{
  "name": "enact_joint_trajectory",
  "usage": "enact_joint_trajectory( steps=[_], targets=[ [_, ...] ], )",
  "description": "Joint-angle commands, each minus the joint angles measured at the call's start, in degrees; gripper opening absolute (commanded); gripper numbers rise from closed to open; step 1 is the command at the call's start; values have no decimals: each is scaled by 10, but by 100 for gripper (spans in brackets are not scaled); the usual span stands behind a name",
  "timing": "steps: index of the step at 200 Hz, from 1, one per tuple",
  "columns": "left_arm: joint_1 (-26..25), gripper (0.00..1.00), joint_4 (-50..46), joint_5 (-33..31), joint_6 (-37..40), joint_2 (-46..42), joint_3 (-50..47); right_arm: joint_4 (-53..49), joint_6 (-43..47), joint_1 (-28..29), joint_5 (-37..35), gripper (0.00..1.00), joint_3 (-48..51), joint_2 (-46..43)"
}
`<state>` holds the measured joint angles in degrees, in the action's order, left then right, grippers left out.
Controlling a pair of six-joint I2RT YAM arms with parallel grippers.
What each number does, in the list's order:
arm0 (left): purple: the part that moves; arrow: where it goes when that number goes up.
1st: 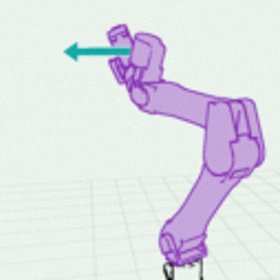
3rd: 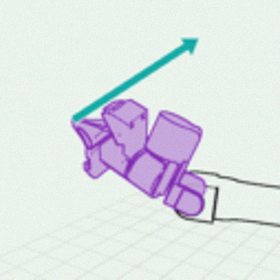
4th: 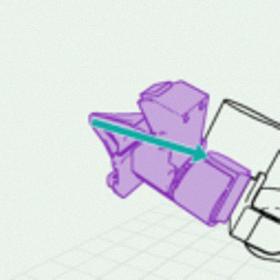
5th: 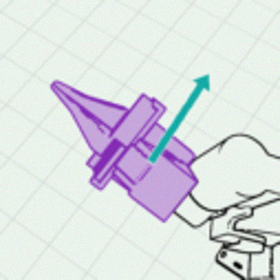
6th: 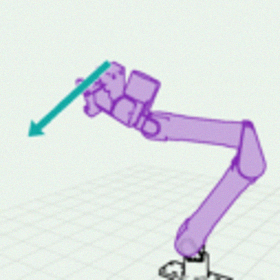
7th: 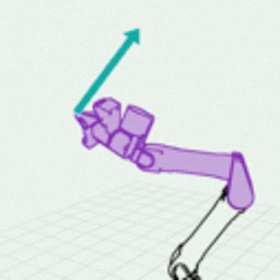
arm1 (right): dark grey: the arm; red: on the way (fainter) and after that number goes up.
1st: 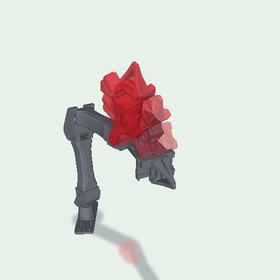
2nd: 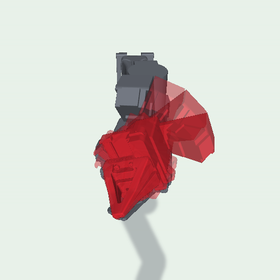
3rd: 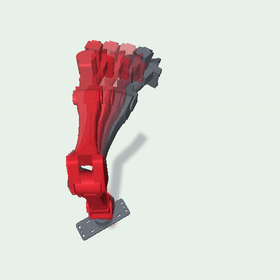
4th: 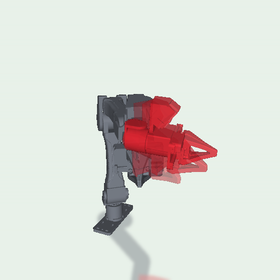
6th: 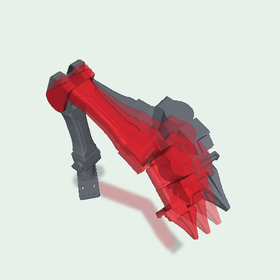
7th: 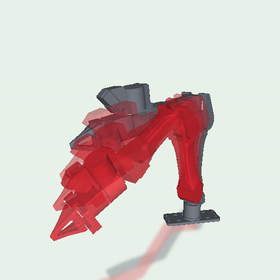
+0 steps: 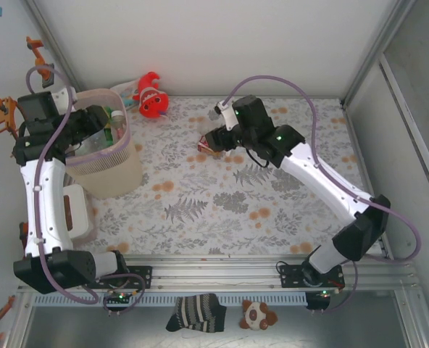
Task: Put the plastic bottles in the bin
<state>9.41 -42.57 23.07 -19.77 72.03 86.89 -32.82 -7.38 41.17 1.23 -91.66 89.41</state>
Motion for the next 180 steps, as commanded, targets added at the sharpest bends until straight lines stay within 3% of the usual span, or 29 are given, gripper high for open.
enact_joint_trajectory(
  steps=[1,84,180],
  targets=[
    [0,49,25,57,-25,-29,-16,-9,25,-24,14,70,-18,33],
    [-2,51,10,97,-18,-77,-59,-45,177,-49,23,68,-106,198],
    [-4,52,11,105,-32,-94,-83,-43,235,-57,61,67,-255,388]
  ],
)
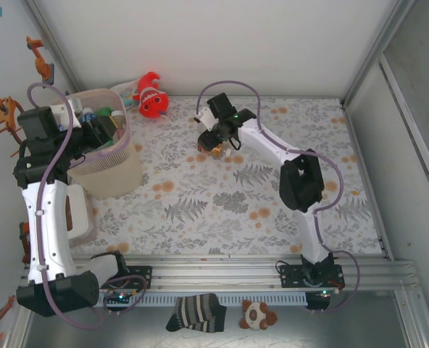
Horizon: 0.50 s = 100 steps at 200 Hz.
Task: Put the plastic bottles in the bin
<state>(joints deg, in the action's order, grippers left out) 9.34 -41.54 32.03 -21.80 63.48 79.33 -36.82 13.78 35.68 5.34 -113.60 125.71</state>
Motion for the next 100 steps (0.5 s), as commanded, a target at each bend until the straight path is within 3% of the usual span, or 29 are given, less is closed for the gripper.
enact_joint_trajectory(
  steps=[1,43,100],
  targets=[
    [-4,52,2,15,-11,-8,-8,-3,24,-3,21,68,-37,26],
    [-4,52,2,15,-13,-5,-4,-5,33,-4,34,68,-75,80],
    [-4,52,2,12,-10,-3,-13,0,33,-3,-4,73,-86,125]
  ],
)
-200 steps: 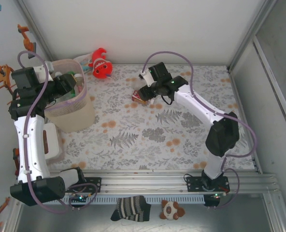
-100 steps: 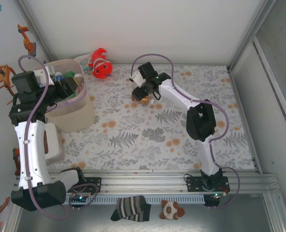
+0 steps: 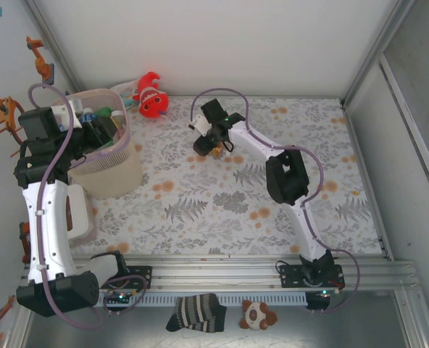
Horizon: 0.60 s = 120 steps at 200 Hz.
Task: Put the plastic bottles in the bin
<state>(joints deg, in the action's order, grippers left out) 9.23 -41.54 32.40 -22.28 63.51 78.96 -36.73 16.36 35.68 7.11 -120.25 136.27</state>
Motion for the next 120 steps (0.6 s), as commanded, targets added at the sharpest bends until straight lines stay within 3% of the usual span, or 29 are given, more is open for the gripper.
enact_joint_trajectory(
  steps=[1,58,120],
  targets=[
    [-3,52,3,8,-5,-3,-9,-1,8,-3,-22,73,-20,20],
    [-3,52,4,9,-7,1,-1,2,16,-3,-39,72,-18,42],
    [-3,52,4,13,-9,3,-1,-8,12,-3,-34,59,-17,31]
  ],
)
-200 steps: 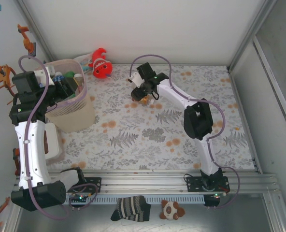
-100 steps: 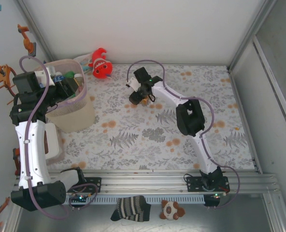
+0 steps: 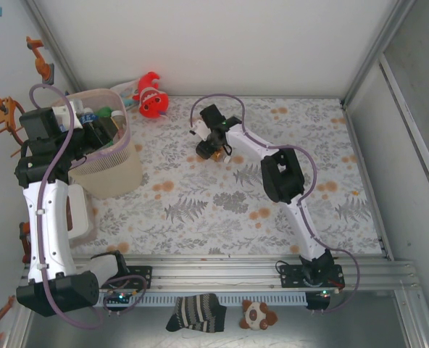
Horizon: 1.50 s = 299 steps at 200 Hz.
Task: Put the plastic bottles in the bin
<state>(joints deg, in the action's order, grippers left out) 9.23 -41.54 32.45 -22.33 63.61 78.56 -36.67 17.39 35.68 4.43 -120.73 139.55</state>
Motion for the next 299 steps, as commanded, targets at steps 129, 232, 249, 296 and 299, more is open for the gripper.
enact_joint_trajectory(
  steps=[129,232,249,296,299],
  targets=[
    [-36,58,104,84,-32,-12,-23,53,-153,-3,107,51,103,-199],
    [-102,62,297,169,-29,-69,-60,200,-299,-3,249,51,193,-406],
    [-117,63,336,187,-34,-74,-69,230,-321,-3,265,51,205,-436],
    [-181,65,383,214,-24,-61,-68,326,-393,0,325,51,224,-485],
    [-186,66,386,215,-23,-60,-68,331,-397,0,328,51,224,-487]
  ],
)
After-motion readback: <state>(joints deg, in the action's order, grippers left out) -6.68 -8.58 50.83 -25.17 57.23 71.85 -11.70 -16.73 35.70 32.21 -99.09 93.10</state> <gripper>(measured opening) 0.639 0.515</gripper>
